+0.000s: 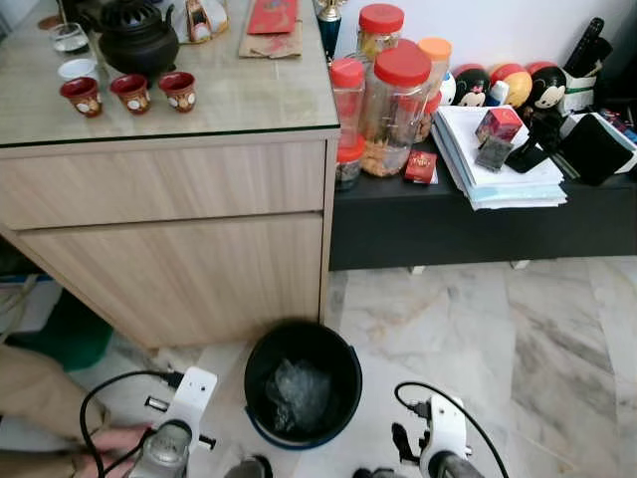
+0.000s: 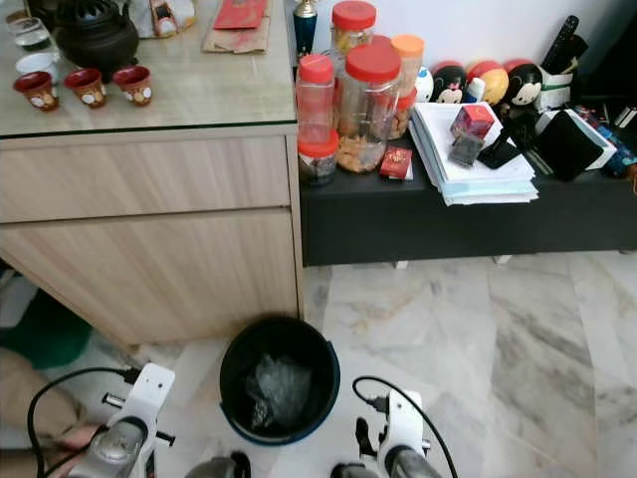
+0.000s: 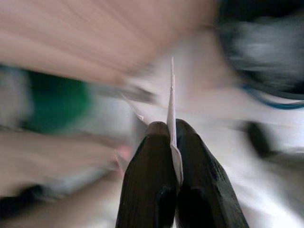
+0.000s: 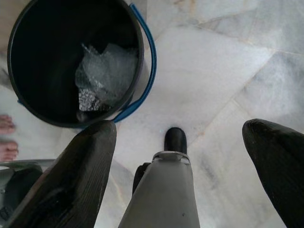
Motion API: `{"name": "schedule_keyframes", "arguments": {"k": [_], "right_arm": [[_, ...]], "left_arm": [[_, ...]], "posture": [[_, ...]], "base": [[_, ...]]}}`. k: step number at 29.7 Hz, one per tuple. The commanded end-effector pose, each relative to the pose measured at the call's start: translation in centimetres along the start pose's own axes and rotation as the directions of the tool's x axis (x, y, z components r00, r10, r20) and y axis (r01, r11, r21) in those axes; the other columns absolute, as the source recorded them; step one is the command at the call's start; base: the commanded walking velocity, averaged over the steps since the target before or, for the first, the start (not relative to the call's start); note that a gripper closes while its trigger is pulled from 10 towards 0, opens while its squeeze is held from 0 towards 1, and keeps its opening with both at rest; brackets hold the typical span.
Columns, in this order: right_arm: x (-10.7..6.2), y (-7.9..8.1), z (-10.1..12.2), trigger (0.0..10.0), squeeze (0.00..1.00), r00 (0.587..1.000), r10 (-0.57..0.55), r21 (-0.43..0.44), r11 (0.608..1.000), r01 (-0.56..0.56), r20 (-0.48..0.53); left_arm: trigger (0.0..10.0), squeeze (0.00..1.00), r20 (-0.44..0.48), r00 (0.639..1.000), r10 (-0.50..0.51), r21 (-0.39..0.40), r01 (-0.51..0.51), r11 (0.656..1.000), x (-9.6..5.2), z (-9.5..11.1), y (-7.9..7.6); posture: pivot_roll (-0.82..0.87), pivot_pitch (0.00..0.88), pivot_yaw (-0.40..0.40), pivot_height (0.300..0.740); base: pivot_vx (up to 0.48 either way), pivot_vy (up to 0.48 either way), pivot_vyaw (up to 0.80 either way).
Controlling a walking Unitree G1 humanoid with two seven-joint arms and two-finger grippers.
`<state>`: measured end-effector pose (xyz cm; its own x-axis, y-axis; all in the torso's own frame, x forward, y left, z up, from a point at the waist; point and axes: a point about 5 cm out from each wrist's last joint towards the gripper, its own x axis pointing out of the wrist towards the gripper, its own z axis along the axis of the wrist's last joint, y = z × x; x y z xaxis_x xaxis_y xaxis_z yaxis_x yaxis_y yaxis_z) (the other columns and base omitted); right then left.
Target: Picking trash to rubbish bin
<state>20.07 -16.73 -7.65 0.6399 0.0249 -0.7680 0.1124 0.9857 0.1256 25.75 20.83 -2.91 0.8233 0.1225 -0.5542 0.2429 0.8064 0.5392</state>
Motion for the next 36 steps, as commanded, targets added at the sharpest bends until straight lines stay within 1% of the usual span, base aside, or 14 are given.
{"name": "schedule_keyframes", "arguments": {"k": [1,6,9,10,14,18,20,24,25,27,28,31,33,36], "right_arm": [[0.1,0.4,0.2,10.0,0.00,1.000,0.016,0.004,1.000,-0.016,0.004],[0.3,1.3,1.4,10.0,0.00,0.996,0.081,-0.064,0.995,-0.079,0.032],[0.5,1.8,2.4,10.0,0.00,0.992,0.110,-0.077,0.991,-0.106,0.056],[0.6,2.1,2.9,10.0,0.00,0.990,0.124,-0.088,0.989,-0.117,0.068],[0.6,2.2,3.1,10.0,0.00,0.989,0.129,-0.092,0.988,-0.123,0.072],[0.7,3.9,5.9,10.0,0.00,0.962,0.217,-0.159,0.969,-0.191,0.164],[0.7,4.4,6.7,10.0,0.00,0.950,0.246,-0.171,0.962,-0.214,0.192],[0.6,5.6,7.7,10.0,0.00,0.919,0.328,-0.210,0.936,-0.284,0.220],[0.6,5.6,7.7,10.0,0.00,0.919,0.328,-0.210,0.936,-0.284,0.220],[0.6,5.9,8.1,10.0,0.00,0.908,0.350,-0.219,0.928,-0.302,0.230],[0.5,6.2,8.5,10.0,0.00,0.900,0.365,-0.226,0.922,-0.313,0.240],[0.5,6.6,8.9,10.0,0.00,0.888,0.382,-0.237,0.915,-0.326,0.254],[0.4,6.7,9.1,10.0,0.00,0.886,0.386,-0.241,0.913,-0.328,0.258],[0.4,6.9,9.7,10.0,0.00,0.878,0.390,-0.243,0.913,-0.328,0.279]], "left_arm": [[10.0,0.00,0.160,0.976,0.150,0.145,-0.174,0.974,1.2,4.8,3.3],[10.0,0.00,0.205,0.949,0.240,0.200,-0.281,0.939,1.6,7.3,5.1],[10.0,0.00,0.262,0.922,0.284,0.228,-0.345,0.911,1.6,9.2,6.2],[10.0,0.00,0.304,0.907,0.291,0.175,-0.354,0.919,1.5,10.1,6.3],[10.0,0.00,0.321,0.898,0.302,0.160,-0.366,0.917,1.5,10.5,6.3],[10.0,0.00,0.449,0.844,0.294,0.039,-0.347,0.937,1.0,12.8,5.3],[10.0,0.00,0.476,0.827,0.299,-0.015,-0.332,0.943,0.8,13.2,5.0],[10.0,0.00,0.534,0.789,0.305,-0.068,-0.320,0.945,0.3,13.8,4.5],[10.0,0.00,0.534,0.789,0.305,-0.068,-0.320,0.945,0.3,13.8,4.5],[10.0,0.00,0.547,0.782,0.300,-0.095,-0.298,0.950,0.2,13.8,4.4],[10.0,0.00,0.550,0.782,0.295,-0.140,-0.261,0.955,0.1,13.8,4.2],[10.0,0.00,0.564,0.789,0.244,-0.188,-0.165,0.968,0.0,13.7,3.5],[10.0,0.00,0.575,0.788,0.220,-0.192,-0.132,0.973,-0.1,13.7,3.1],[10.0,0.00,0.594,0.793,0.139,-0.202,-0.020,0.979,-0.3,13.5,1.9]], "posture": [[0.14,0.223,-0.010,0.740],[0.14,0.223,-0.011,0.740],[0.14,0.223,-0.012,0.740],[0.14,0.224,-0.015,0.740],[0.14,0.224,-0.015,0.740],[0.13,0.225,-0.014,0.740],[0.12,0.226,-0.017,0.740],[0.12,0.224,-0.016,0.740],[0.12,0.224,-0.016,0.740],[0.12,0.221,-0.015,0.740],[0.12,0.221,-0.015,0.740],[0.12,0.218,-0.014,0.740],[0.12,0.218,-0.013,0.740],[0.12,0.216,-0.011,0.740]], "base": [[0.000,0.000,0.00],[0.000,0.000,0.00],[0.000,0.000,0.00],[0.000,0.000,0.00],[0.000,0.000,0.00],[0.000,0.000,0.00],[0.000,0.000,0.00],[0.000,0.000,0.00],[0.000,0.000,0.00],[0.000,0.000,0.00],[0.000,0.000,0.00],[0.000,0.000,0.00],[0.000,0.000,0.00],[0.000,0.000,0.00]]}}
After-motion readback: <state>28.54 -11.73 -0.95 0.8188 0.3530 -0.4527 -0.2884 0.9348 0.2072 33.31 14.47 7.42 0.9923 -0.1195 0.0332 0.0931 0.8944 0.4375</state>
